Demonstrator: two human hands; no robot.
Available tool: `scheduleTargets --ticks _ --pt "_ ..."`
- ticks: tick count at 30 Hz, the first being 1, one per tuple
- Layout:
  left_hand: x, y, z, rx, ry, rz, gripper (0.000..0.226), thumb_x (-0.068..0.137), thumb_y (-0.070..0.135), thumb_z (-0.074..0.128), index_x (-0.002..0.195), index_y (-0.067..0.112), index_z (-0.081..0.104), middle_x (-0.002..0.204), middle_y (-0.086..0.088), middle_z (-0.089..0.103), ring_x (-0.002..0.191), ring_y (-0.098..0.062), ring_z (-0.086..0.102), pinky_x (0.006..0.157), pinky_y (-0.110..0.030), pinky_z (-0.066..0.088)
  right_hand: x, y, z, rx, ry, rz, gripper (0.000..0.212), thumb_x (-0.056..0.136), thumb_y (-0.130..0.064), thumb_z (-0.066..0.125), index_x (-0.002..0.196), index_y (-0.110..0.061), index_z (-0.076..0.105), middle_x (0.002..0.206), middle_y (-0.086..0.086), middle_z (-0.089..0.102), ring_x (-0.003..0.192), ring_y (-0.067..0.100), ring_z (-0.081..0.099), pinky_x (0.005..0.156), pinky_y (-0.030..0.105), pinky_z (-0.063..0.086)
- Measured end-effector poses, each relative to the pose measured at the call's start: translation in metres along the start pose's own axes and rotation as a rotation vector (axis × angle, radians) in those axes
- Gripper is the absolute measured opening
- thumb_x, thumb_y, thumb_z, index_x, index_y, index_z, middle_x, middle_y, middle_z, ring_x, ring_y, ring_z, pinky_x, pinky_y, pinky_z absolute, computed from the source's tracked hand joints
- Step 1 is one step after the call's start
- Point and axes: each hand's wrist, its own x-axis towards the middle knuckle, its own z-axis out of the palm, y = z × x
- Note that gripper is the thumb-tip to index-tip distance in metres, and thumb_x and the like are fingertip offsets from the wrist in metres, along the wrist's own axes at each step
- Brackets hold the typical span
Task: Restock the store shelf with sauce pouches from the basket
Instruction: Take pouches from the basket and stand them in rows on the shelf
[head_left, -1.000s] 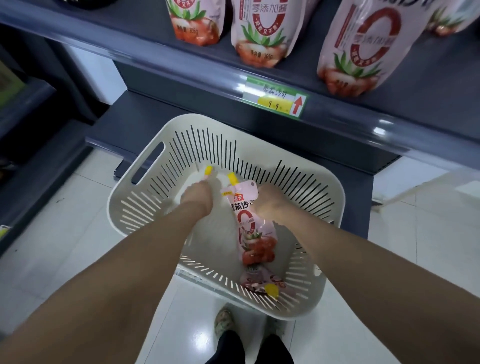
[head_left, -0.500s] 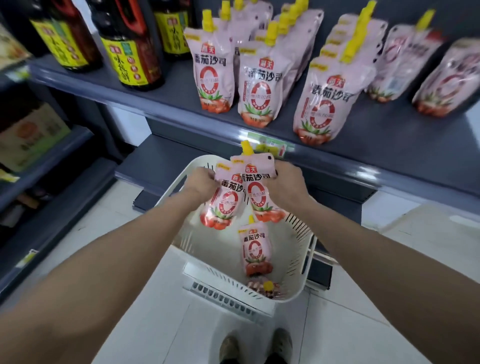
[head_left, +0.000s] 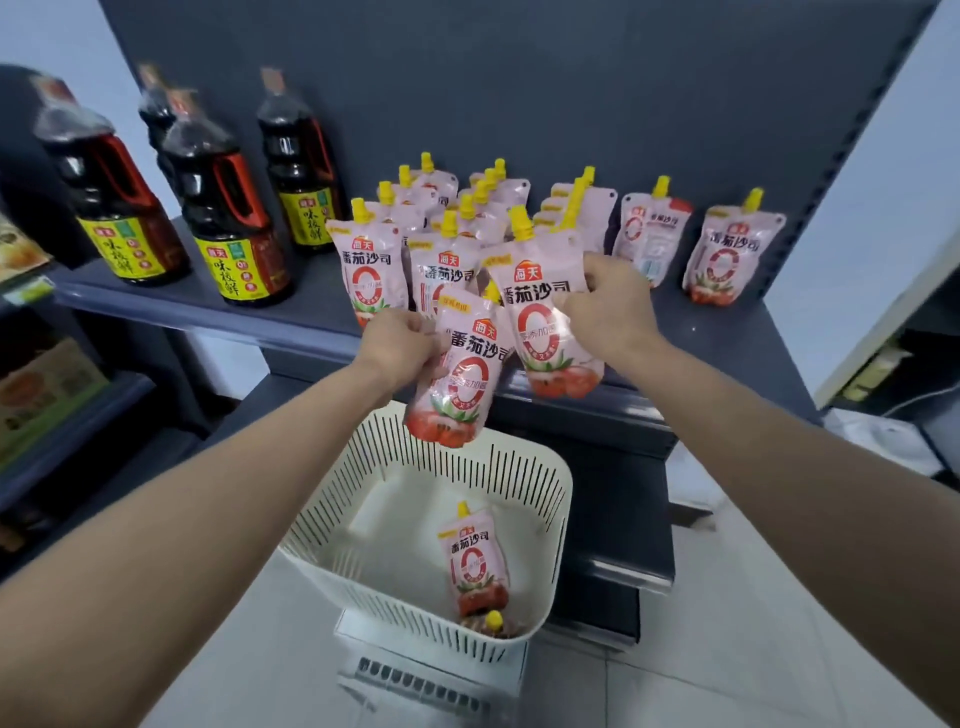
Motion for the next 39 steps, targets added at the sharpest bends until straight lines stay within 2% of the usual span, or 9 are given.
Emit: scheduleTargets --ticks 8,11,15,19,24,29,34,36,39 --pt "-0.012 0.05 0.046 0.061 -0.131 0.187 0.018 0.086 0.01 0.063 0.073 0.006 0.052 0.073 -0.009 0.056 0.057 -0.015 0.056 0.044 -0.02 0.053 0.021 0.02 -0.068 0.017 0.189 0.093 0.017 0.083 -0.001 0.056 0.097 0.004 0.064 0.095 0.013 0.072 0.091 0.03 0.068 0.077 0.046 0.057" --pt "-0.01 0.069 0.076 -0.004 -0.133 0.165 0.026 0.086 0.007 0.062 0.062 0.011 0.053 0.073 -0.005 0.061 0.059 -0.016 0.059 0.045 -0.023 0.053 0.034 0.035 -0.095 0.074 0.305 0.187 0.016 0.083 -0.001 0.055 0.096 0.003 0.062 0.094 0.012 0.07 0.084 0.026 0.068 0.074 0.042 0.057" --pt "-0.005 0.094 0.122 -0.171 -0.121 0.127 0.01 0.086 0.002 0.06 0.086 0.008 0.068 0.08 -0.006 0.065 0.063 -0.016 0.061 0.054 -0.024 0.055 0.058 0.065 -0.123 0.117 0.415 0.261 0.014 0.084 0.001 0.052 0.072 -0.007 0.051 0.071 0.001 0.059 0.066 0.018 0.059 0.053 0.027 0.048" --pt "0.008 0.112 0.168 -0.272 -0.11 0.108 0.033 0.09 -0.005 0.049 0.066 0.016 0.058 0.068 0.001 0.062 0.058 -0.011 0.058 0.04 -0.015 0.05 0.087 0.1 -0.14 0.154 0.462 0.29 0.028 0.082 0.002 0.051 0.064 -0.017 0.04 0.07 0.002 0.051 0.066 0.017 0.05 0.054 0.028 0.043" --pt "0.036 0.123 0.213 -0.287 -0.06 0.061 0.031 0.09 -0.004 0.044 0.07 0.015 0.058 0.082 -0.007 0.064 0.069 -0.019 0.062 0.047 -0.021 0.052 0.118 0.136 -0.15 0.238 0.401 0.326 0.031 0.083 0.005 0.047 0.062 -0.017 0.041 0.065 -0.003 0.048 0.057 0.011 0.047 0.044 0.021 0.04" --pt "0.066 0.113 0.237 -0.246 0.01 0.024 0.028 0.088 -0.007 0.04 0.09 0.007 0.064 0.081 -0.009 0.066 0.068 -0.019 0.062 0.048 -0.021 0.048 0.149 0.165 -0.141 0.346 0.354 0.286 0.028 0.08 0.013 0.044 0.069 -0.012 0.047 0.071 0.004 0.053 0.062 0.017 0.054 0.048 0.021 0.048" --pt "0.086 0.106 0.245 -0.215 0.081 -0.011 0.031 0.085 -0.011 0.038 0.075 0.009 0.061 0.069 -0.006 0.061 0.062 -0.018 0.056 0.047 -0.02 0.041 0.187 0.19 -0.109 0.356 0.253 0.268 0.014 0.078 0.008 0.051 0.072 -0.005 0.055 0.079 0.013 0.059 0.079 0.023 0.055 0.074 0.043 0.052" --pt "0.092 0.103 0.246 -0.199 0.097 -0.01 0.031 0.085 -0.011 0.039 0.082 0.009 0.063 0.074 -0.007 0.062 0.062 -0.016 0.055 0.049 -0.021 0.042 0.2 0.197 -0.095 0.368 0.196 0.277 0.004 0.078 0.007 0.054 0.078 0.004 0.051 0.08 0.017 0.055 0.075 0.021 0.051 0.066 0.038 0.048" --pt "0.1 0.095 0.25 -0.155 0.131 -0.01 0.03 0.085 -0.008 0.041 0.097 0.004 0.066 0.086 -0.011 0.065 0.074 -0.021 0.058 0.059 -0.025 0.049 0.211 0.203 -0.078 0.454 0.077 0.273 0.02 0.083 0.008 0.054 0.074 -0.01 0.049 0.077 0.011 0.053 0.065 0.018 0.05 0.053 0.028 0.043"
